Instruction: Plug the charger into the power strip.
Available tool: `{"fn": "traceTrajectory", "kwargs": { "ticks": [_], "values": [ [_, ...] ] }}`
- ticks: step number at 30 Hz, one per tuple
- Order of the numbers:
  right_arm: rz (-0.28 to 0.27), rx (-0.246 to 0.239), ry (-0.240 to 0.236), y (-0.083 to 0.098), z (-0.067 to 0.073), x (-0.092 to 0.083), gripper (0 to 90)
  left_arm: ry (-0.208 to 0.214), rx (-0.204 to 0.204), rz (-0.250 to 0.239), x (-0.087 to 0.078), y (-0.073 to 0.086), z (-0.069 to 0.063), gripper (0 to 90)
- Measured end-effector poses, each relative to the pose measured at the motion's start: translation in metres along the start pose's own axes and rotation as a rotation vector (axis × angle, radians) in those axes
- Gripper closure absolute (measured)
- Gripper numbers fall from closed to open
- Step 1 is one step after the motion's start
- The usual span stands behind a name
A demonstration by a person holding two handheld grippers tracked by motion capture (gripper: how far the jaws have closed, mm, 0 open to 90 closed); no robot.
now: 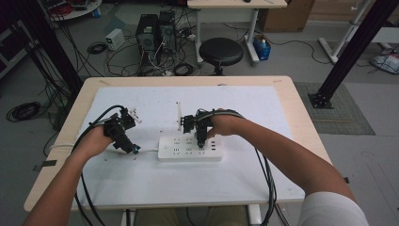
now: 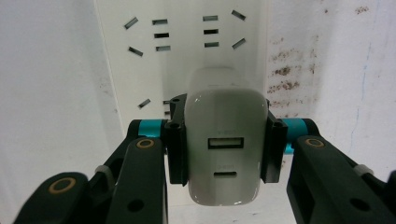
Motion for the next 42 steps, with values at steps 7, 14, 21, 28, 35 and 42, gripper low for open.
{"fn": "traceTrajectory", "kwargs": {
  "ticks": [7, 14, 21, 28, 35, 42],
  "values": [
    [-0.039, 0.008, -0.008, 0.003, 0.0, 0.001, 62.1, 0.001, -0.012, -0.014, -0.001, 0.0, 0.001, 5.5],
    [-0.187, 0.042, -0.055, 0.018, -0.005, 0.003, 51.7, 0.0, -0.014, -0.028, -0.006, 0.003, 0.002, 5.5],
    [-0.385, 0.211, -0.059, 0.05, -0.019, -0.019, 27.8, -0.006, -0.024, -0.043, -0.008, 0.003, 0.002, 5.5],
    [-0.517, 0.367, -0.102, 0.074, -0.029, -0.039, 19.9, -0.007, -0.031, -0.059, -0.01, 0.001, -0.002, 5.5],
    [-0.575, 0.507, -0.052, 0.087, -0.04, -0.049, 12.3, -0.016, -0.025, -0.063, -0.014, 0.001, -0.003, 5.5],
    [-0.499, 0.521, -0.026, 0.105, -0.034, -0.058, 10.0, 0.017, -0.005, -0.087, -0.018, 0.0, -0.008, 5.5]
  ]
}}
Point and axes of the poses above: each handheld gripper's, and its own axes: x roughly forward along the jaws, y roughly out of its underside, z roughly to its left, the point moved 5 cm from there along x, roughly forward along the jaws, and after that the axes turned 2 degrees about y, right-handed, at the moved point
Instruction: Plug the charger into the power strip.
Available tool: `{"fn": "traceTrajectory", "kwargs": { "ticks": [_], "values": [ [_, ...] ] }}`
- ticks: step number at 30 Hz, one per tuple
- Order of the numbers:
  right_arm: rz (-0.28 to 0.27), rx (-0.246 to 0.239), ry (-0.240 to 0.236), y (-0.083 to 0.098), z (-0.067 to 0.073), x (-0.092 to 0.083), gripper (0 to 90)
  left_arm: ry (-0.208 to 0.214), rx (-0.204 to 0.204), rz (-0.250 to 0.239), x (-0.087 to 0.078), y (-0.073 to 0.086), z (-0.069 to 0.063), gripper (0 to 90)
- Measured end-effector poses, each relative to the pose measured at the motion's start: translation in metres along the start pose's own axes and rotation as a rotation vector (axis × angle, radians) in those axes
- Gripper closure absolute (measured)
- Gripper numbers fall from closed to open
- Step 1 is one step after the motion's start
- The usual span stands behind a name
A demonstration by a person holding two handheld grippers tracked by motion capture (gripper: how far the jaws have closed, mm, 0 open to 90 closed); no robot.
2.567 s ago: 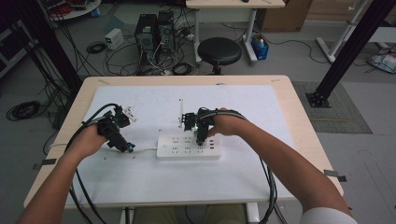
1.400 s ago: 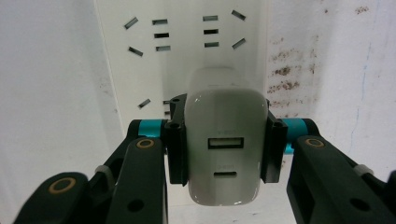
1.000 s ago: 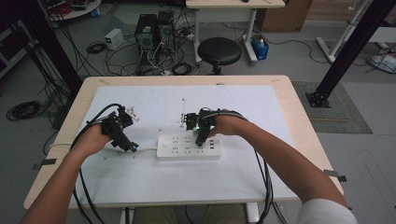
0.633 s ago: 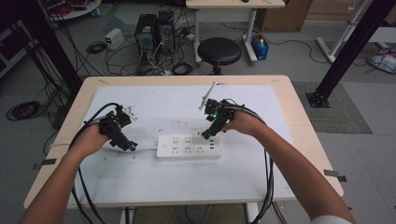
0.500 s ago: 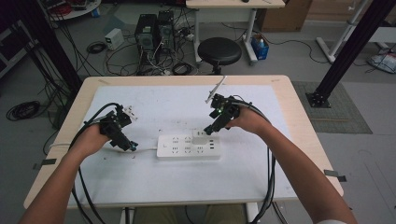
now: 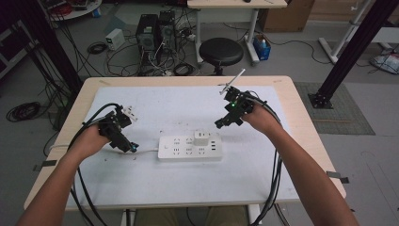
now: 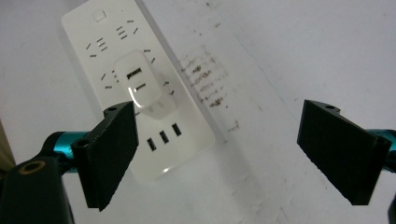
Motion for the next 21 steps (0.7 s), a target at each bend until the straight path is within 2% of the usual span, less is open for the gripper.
{"fn": "traceTrajectory", "kwargs": {
  "ticks": [1, 2, 3, 4, 7, 8, 10, 11, 13, 14, 15, 17, 21],
  "values": [
    [0.005, 0.008, 0.023, 0.002, -0.001, -0.003, 3.8, 0.003, 0.012, 0.01, -0.001, 0.0, 0.0, 5.5],
    [0.017, 0.032, 0.038, 0.005, -0.001, -0.005, 0.5, 0.006, 0.004, 0.002, -0.001, -0.001, 0.0, 5.5],
    [0.026, 0.049, 0.032, 0.008, -0.002, -0.007, 0.5, 0.002, 0.007, 0.011, -0.003, -0.001, 0.001, 5.5],
    [0.032, 0.066, 0.022, 0.011, -0.003, -0.01, 0.5, -0.002, -0.017, -0.011, -0.003, -0.003, -0.001, 5.5],
    [0.03, 0.091, 0.039, 0.02, -0.004, -0.023, 0.5, -0.017, 0.001, -0.011, -0.008, -0.005, -0.001, 5.5],
    [0.029, 0.097, 0.057, 0.023, -0.004, -0.028, 0.5, -0.026, 0.009, -0.015, -0.01, -0.005, -0.001, 5.5],
    [0.012, 0.115, 0.102, 0.028, -0.005, -0.039, 0.5, -0.035, -0.007, -0.031, -0.011, -0.006, -0.004, 5.5],
    [0.008, 0.125, 0.126, 0.031, -0.006, -0.045, 0.6, -0.041, 0.005, -0.017, -0.013, -0.005, -0.003, 5.5],
    [0.009, 0.166, 0.196, 0.037, -0.007, -0.054, 0.7, -0.051, 0.003, -0.014, -0.014, -0.004, -0.004, 5.5],
    [0.008, 0.178, 0.21, 0.04, -0.008, -0.058, 0.7, -0.052, -0.017, -0.032, -0.013, -0.005, -0.006, 5.5],
    [0.002, 0.181, 0.198, 0.043, -0.008, -0.062, 0.7, -0.059, -0.004, -0.014, -0.015, -0.004, -0.004, 5.5],
    [-0.027, 0.176, 0.156, 0.05, -0.005, -0.07, 0.7, -0.071, -0.021, -0.023, -0.016, -0.003, -0.004, 5.5],
    [-0.024, 0.181, 0.174, 0.066, -0.004, -0.079, 0.7, -0.082, -0.031, -0.029, -0.018, -0.002, -0.004, 5.5]
  ]
}}
Point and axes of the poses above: each handheld gripper's, and its own axes: x roughly forward along the jaws, y roughly out of its underside, z roughly to its left, the point moved 5 cm from there along x, roughly forward along the jaws, and after that the axes turned 2 degrees about y, right-handed, at the moved point
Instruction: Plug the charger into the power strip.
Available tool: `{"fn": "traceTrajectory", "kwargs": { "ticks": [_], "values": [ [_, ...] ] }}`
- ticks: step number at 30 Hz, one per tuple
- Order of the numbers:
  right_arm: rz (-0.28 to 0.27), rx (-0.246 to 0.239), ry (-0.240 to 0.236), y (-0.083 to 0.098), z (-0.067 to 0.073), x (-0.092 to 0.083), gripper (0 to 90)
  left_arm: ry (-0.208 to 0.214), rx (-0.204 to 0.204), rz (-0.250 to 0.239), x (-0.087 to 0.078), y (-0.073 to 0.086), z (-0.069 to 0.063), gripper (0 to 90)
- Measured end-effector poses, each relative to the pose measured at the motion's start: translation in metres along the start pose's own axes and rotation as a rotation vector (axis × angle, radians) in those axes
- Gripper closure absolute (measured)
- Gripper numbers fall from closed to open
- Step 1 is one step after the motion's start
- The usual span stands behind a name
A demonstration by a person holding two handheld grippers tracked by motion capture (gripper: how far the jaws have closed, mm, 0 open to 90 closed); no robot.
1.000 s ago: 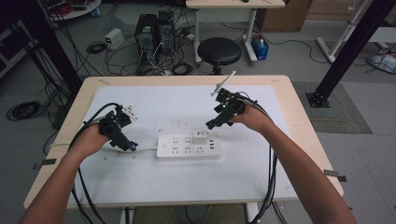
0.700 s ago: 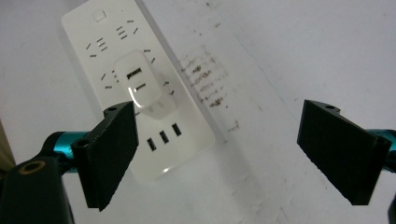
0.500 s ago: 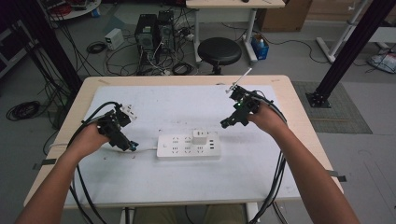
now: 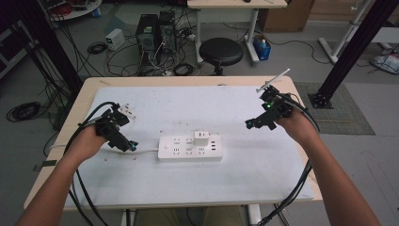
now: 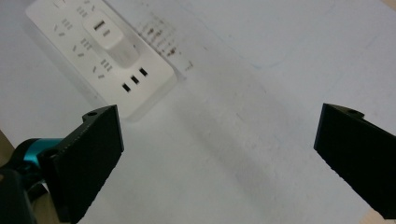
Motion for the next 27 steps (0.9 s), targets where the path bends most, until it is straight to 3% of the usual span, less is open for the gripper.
{"fn": "traceTrajectory", "kwargs": {
  "ticks": [5, 13, 27],
  "values": [
    [0.01, 0.021, 0.024, 0.017, -0.004, -0.004, 0.7, -0.007, -0.013, -0.008, -0.001, 0.0, 0.003, 5.5],
    [0.013, 0.054, 0.016, 0.034, -0.008, -0.002, 0.7, -0.007, -0.026, -0.008, 0.0, 0.002, 0.001, 5.5],
    [0.013, 0.049, -0.018, 0.041, -0.005, 0.01, 0.7, 0.0, -0.037, -0.002, 0.005, 0.004, 0.001, 5.5]
  ]
}}
Point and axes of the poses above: each handheld gripper's, and its own axes: x roughly forward along the jaws, y roughly out of its underside, z roughly to its left, the point moved 5 cm from there along x, roughly forward along the jaws, and after that the axes turned 2 degrees about y, right-handed, at the moved point
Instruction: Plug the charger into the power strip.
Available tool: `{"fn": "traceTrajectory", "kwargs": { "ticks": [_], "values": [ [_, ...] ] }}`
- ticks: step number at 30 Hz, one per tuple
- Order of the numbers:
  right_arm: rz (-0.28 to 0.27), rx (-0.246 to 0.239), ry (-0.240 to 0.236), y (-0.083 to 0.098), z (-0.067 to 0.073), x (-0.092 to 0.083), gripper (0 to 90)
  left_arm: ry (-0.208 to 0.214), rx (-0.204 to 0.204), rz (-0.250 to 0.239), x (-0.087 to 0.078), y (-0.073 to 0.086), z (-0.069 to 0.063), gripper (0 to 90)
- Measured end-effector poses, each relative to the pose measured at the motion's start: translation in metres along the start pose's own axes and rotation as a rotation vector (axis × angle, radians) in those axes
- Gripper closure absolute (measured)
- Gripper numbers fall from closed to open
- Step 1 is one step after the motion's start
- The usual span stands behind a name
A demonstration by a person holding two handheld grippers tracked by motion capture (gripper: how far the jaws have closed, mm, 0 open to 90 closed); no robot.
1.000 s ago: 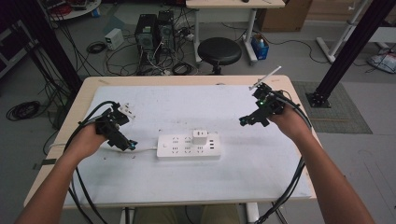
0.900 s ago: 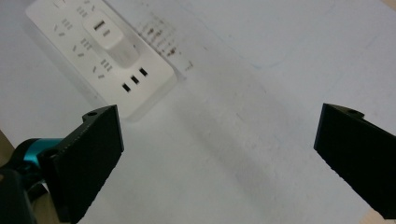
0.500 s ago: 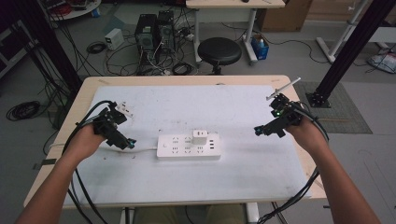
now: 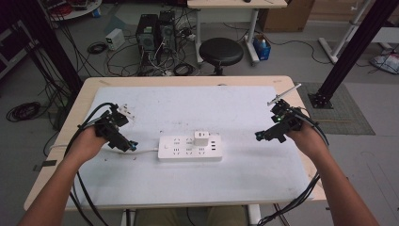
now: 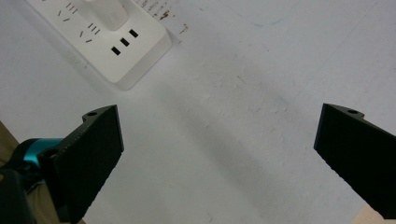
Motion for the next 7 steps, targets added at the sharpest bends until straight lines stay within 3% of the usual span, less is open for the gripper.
{"fn": "traceTrajectory", "kwargs": {
  "ticks": [7],
  "values": [
    [0.004, 0.013, -0.01, 0.0072, -0.0001, 0.0029, 0.7, 0.001, -0.011, -0.009, 0.0008, 0.0017, -0.0003, 5.5]
  ]
}}
Point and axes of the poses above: each handheld gripper's, and its own axes: x roughly forward along the jaws, y roughly out of its underside, z roughly to its left, the point moved 5 cm from there along x, roughly forward along the jaws, and after that the axes turned 2 degrees about y, right-handed, at the moved point
